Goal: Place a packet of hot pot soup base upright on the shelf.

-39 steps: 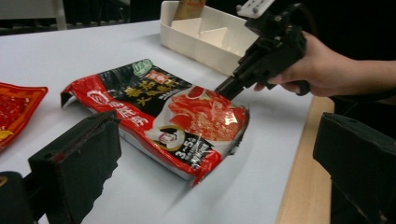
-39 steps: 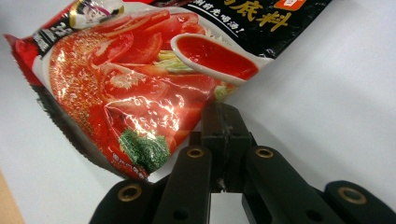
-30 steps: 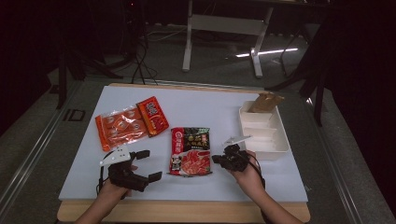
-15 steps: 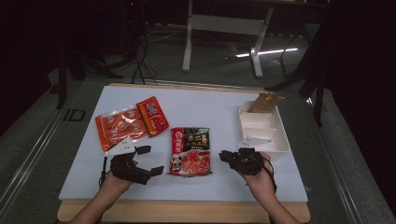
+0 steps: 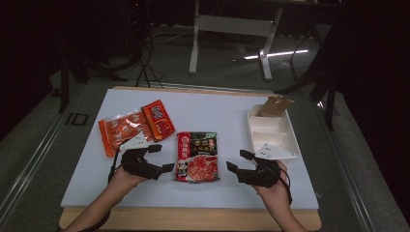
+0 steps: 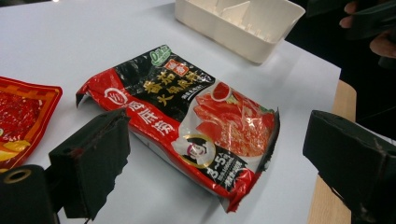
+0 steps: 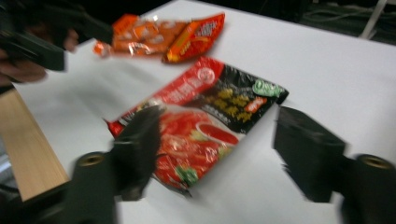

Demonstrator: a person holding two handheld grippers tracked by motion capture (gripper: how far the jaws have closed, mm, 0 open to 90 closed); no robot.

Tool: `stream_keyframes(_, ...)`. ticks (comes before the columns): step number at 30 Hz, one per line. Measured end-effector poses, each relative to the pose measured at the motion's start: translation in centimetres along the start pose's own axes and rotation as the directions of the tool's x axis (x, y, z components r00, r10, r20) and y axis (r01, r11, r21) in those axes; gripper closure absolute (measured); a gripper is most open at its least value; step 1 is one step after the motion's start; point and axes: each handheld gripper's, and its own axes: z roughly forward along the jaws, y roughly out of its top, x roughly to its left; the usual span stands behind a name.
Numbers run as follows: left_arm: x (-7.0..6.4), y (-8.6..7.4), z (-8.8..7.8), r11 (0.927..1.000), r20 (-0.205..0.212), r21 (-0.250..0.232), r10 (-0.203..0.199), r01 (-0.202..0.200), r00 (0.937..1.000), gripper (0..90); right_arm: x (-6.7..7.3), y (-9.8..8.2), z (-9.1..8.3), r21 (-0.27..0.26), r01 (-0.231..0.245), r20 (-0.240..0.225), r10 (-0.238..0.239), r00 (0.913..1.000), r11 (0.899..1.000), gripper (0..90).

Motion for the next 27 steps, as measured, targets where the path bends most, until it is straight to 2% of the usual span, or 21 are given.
stream_keyframes(1, 0.2, 0.2, 0.2, 1.0000, -0.009, 0.004, -0.003, 0.003, 1.0000, 9.8, 0.0, 0.1, -0.2, -0.005, -0.006, 0.004, 0.006, 1.0000, 1.000, 16.2)
stream_keyframes(2, 0.4, 0.3, 0.3, 1.0000, -0.011, 0.009, -0.004, 0.004, 0.9999, 10.5, 0.0, 0.2, -0.4, -0.012, -0.005, -0.012, 0.005, 0.9999, 1.000, 12.4)
stream_keyframes(5, 1.0, 1.0, 0.7, 0.9998, -0.023, 0.019, 0.004, -0.004, 0.9997, 10.6, 0.2, 0.2, -1.0, -0.029, 0.014, -0.012, -0.014, 0.9998, 0.999, 11.0)
stream_keyframes(6, 1.1, 1.1, 0.8, 0.9998, -0.027, 0.022, 0.005, -0.004, 0.9996, 11.6, 0.2, 0.2, -1.2, -0.041, 0.018, -0.012, -0.019, 0.9998, 0.999, 12.1)
stream_keyframes(7, 1.3, 1.4, 0.9, 0.9997, -0.031, 0.026, 0.005, -0.004, 0.9995, 11.7, 0.2, 0.2, -1.3, -0.047, 0.021, -0.014, -0.022, 0.9997, 0.999, 17.0)
stream_keyframes(9, 1.6, 1.7, 1.3, 0.9995, -0.044, 0.030, 0.008, -0.006, 0.9990, 13.0, 0.2, 0.1, -1.6, -0.041, 0.015, -0.026, -0.016, 0.9995, 0.999, 18.4)
stream_keyframes(11, 2.1, 1.9, 1.8, 0.9993, -0.049, 0.038, 0.004, -0.002, 0.9988, 14.5, 0.4, 0.0, -2.0, -0.075, 0.026, -0.040, -0.029, 0.9988, 0.997, 18.7)
stream_keyframes(14, 2.6, 2.2, 2.6, 0.9985, -0.065, 0.055, -0.001, 0.005, 0.9979, 14.6, 0.8, 0.0, -2.3, -0.081, 0.073, -0.004, -0.074, 0.9973, 0.994, 16.7)
stream_keyframes(16, 3.0, 2.4, 3.4, 0.9975, -0.104, 0.071, -0.002, 0.010, 0.9946, 14.8, 1.1, -0.1, -2.7, -0.083, 0.088, 0.013, -0.088, 0.9961, 0.993, 12.7)
stream_keyframes(18, 3.2, 2.6, 4.1, 0.9954, -0.122, 0.094, -0.005, 0.017, 0.9926, 15.4, 1.3, -0.3, -3.2, -0.101, 0.107, 0.070, -0.100, 0.9925, 0.989, 11.5)
stream_keyframes(19, 3.4, 2.7, 4.4, 0.9940, -0.139, 0.108, 0.001, 0.015, 0.9902, 16.4, 1.3, -0.4, -3.3, -0.109, 0.112, 0.083, -0.103, 0.9912, 0.988, 11.5)
stream_keyframes(21, 3.8, 2.9, 5.0, 0.9932, -0.151, 0.111, -0.016, 0.033, 0.9884, 20.5, 1.0, -0.5, -3.4, -0.111, 0.104, 0.084, -0.094, 0.9920, 0.988, 11.5)
stream_keyframes(27, 5.2, 3.2, 6.8, 0.9876, -0.175, 0.140, -0.046, 0.071, 0.9835, 24.2, 0.7, -0.7, -3.7, -0.127, 0.098, 0.091, -0.087, 0.9921, 0.987, 12.1)
